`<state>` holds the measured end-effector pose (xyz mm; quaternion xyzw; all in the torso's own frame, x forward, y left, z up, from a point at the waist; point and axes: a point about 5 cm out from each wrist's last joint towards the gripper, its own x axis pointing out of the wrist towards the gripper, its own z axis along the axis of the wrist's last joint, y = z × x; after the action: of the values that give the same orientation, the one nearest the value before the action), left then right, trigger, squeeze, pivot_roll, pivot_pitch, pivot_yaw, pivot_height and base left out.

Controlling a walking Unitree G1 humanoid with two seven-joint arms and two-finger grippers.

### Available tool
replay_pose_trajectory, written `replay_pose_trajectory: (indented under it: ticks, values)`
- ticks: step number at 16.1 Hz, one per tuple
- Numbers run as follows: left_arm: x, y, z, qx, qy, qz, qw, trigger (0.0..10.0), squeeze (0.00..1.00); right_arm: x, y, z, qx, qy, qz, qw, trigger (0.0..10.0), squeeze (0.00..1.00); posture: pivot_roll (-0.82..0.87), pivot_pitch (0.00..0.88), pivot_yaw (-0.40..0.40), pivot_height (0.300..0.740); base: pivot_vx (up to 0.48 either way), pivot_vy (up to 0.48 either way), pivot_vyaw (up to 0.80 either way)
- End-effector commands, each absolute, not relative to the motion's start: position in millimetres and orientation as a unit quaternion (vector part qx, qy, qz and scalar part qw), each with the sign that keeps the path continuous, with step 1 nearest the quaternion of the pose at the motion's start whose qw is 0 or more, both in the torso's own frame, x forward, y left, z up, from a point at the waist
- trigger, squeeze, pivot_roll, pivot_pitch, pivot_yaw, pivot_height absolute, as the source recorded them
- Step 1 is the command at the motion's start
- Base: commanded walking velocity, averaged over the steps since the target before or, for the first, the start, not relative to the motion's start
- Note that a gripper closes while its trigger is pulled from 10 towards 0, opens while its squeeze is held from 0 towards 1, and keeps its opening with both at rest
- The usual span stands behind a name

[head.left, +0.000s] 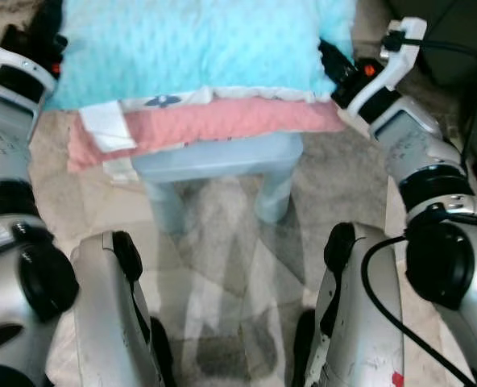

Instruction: Move the pillow to the sofa

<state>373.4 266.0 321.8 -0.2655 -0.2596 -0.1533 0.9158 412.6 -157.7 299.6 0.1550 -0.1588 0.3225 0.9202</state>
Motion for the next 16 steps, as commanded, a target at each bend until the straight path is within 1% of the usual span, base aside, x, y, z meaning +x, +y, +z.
replay_pose_trajectory:
  ticks: [1, 2, 4, 6, 7, 8, 9, 11, 13, 14, 15, 16]
  values:
    - [365.5, 265.9, 322.3, -0.202, -0.292, -0.127, 0.926, 0.0, 0.0, 409.1, -157.9, 310.3, 0.117, -0.198, 0.316, 0.921, 0.0, 0.0, -0.08, 0.066, -0.026, 0.312, 0.0, 0.0, 0.0]
    - [363.1, 262.0, 315.5, -0.18, -0.301, -0.112, 0.93, 0.0, 0.0, 406.5, -157.1, 309.4, 0.087, -0.211, 0.311, 0.922, 0.0, 0.0, -0.08, 0.045, -0.027, 0.312, 0.0, 0.0, 0.0]
    - [362.1, 253.1, 298.5, -0.172, -0.312, -0.089, 0.93, 0.0, 0.0, 401.9, -154.6, 305.0, 0.054, -0.229, 0.297, 0.925, 0.0, 0.0, -0.09, 0.002, -0.026, 0.312, 0.0, 0.0, 0.0]
    - [354.9, 231.1, 268.0, -0.126, -0.302, -0.066, 0.943, 0.0, 0.0, 388.8, -146.5, 289.3, 0.021, -0.248, 0.281, 0.927, 0.0, 0.0, -0.1, 0.0, -0.023, 0.312, 0.0, 0.0, 0.0]
    - [352.5, 223.2, 256.7, -0.106, -0.293, -0.061, 0.948, 0.0, 0.0, 383.1, -142.8, 279.3, 0.016, -0.248, 0.274, 0.929, 0.0, 0.0, -0.11, 0.0, -0.021, 0.312, 0.0, 0.0, 0.0]
    - [354.3, 219.4, 247.4, -0.124, -0.274, -0.047, 0.952, 0.0, 0.0, 380.4, -140.5, 269.7, 0.019, -0.241, 0.269, 0.932, 0.0, 0.0, -0.12, 0.0, -0.018, 0.312, 0.0, 0.0, 0.0]
    - [352.8, 216.2, 242.9, -0.134, -0.279, -0.043, 0.95, 0.0, 0.0, 377.6, -140.2, 254.6, 0.029, -0.229, 0.253, 0.939, 0.0, 0.0, -0.12, 0.0, -0.016, 0.312, 0.0, 0.0, 0.0]
    - [350.0, 216.9, 251.9, -0.124, -0.305, -0.021, 0.944, 0.0, 0.0, 375.0, -140.6, 249.0, 0.025, -0.229, 0.236, 0.944, 0.0, 0.0, -0.11, 0.0, -0.009, 0.312, 0.0, 0.0, 0.0]
    - [346.0, 211.2, 248.4, -0.109, -0.3, -0.013, 0.947, 0.0, 0.0, 369.7, -141.1, 247.4, 0.022, -0.232, 0.215, 0.948, 0.0, 0.0, -0.11, 0.0, 0.0, 0.312, 0.0, 0.0, 0.0]
    - [339.8, 198.7, 228.2, -0.094, -0.271, -0.023, 0.958, 0.0, 0.0, 361.0, -140.6, 240.9, 0.013, -0.231, 0.191, 0.954, 0.0, 0.0, -0.12, 0.0, 0.01, 0.312, 0.0, 0.0, 0.0]
    - [338.1, 195.9, 223.1, -0.089, -0.264, -0.025, 0.96, 0.0, 0.0, 359.1, -140.6, 239.0, 0.012, -0.231, 0.185, 0.955, 0.0, 0.0, -0.12, 0.0, 0.01, 0.312, 0.0, 0.0, 0.0]
    - [331.9, 185.7, 205.4, -0.086, -0.239, -0.031, 0.967, 0.0, 0.0, 350.4, -140.8, 225.8, 0.009, -0.219, 0.166, 0.961, 0.0, 0.0, -0.12, 0.0, 0.016, 0.312, 0.0, 0.0, 0.0]
